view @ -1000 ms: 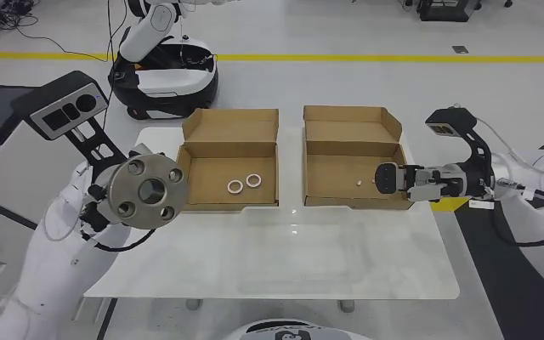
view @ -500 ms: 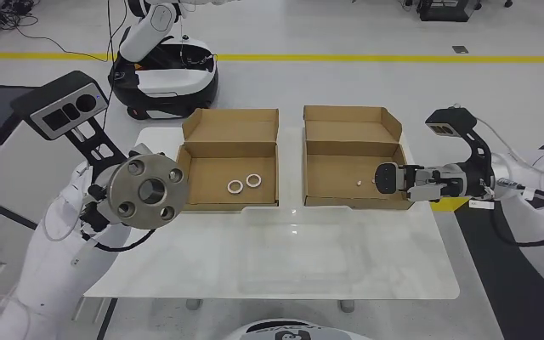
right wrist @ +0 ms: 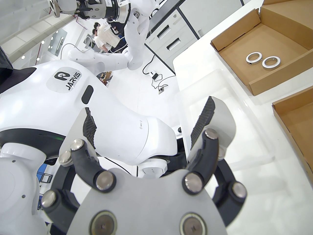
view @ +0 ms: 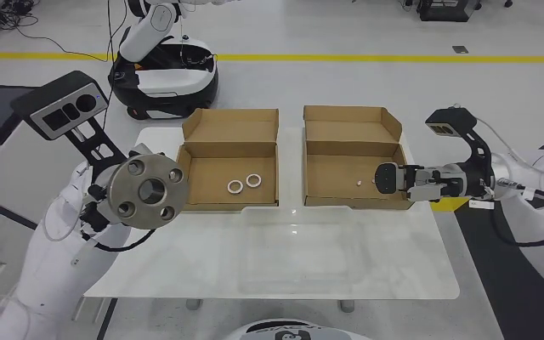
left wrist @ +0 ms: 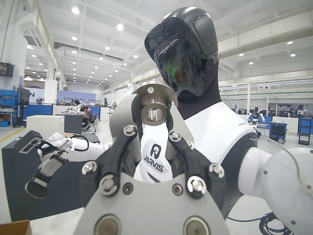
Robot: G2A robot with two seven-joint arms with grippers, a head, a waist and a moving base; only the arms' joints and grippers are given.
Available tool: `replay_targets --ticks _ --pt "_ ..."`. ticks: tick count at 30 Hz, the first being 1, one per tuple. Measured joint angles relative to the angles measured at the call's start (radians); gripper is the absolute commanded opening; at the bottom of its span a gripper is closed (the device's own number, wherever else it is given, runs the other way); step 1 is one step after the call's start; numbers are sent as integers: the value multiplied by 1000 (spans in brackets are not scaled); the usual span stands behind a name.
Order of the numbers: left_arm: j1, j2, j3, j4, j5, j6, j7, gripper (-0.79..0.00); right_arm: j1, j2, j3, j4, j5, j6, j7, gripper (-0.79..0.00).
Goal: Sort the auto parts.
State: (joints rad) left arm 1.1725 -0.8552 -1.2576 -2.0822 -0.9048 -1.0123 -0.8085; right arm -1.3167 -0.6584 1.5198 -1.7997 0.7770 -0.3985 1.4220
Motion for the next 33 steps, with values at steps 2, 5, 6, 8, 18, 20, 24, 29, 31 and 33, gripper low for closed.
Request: replay_targets --ticks 2,5,6,8,18,20,24,29,31,33 --pt "0 0 0 0 0 0 0 -785 0 0 0 0 0 0 0 0" --pt "0 0 0 0 0 0 0 -785 0 0 0 0 0 0 0 0" --pt "0 0 0 0 0 0 0 -785 0 0 0 0 0 0 0 0" --pt "0 0 0 0 0 0 0 -785 0 0 0 0 0 0 0 0" --pt "0 0 0 0 0 0 0 -785 0 0 0 0 0 0 0 0" --pt "0 0 0 0 0 0 0 -785 0 0 0 0 0 0 0 0" --pt "0 0 0 0 0 1 1 -785 0 0 0 0 0 0 0 0" --pt "8 -6 -25 -6 57 48 44 -785 0 0 0 0 0 0 0 0" --pt "12 -9 -31 4 87 59 40 -785 0 0 0 0 0 0 0 0" --pt "17 -9 -40 25 129 73 13 -785 0 0 0 0 0 0 0 0"
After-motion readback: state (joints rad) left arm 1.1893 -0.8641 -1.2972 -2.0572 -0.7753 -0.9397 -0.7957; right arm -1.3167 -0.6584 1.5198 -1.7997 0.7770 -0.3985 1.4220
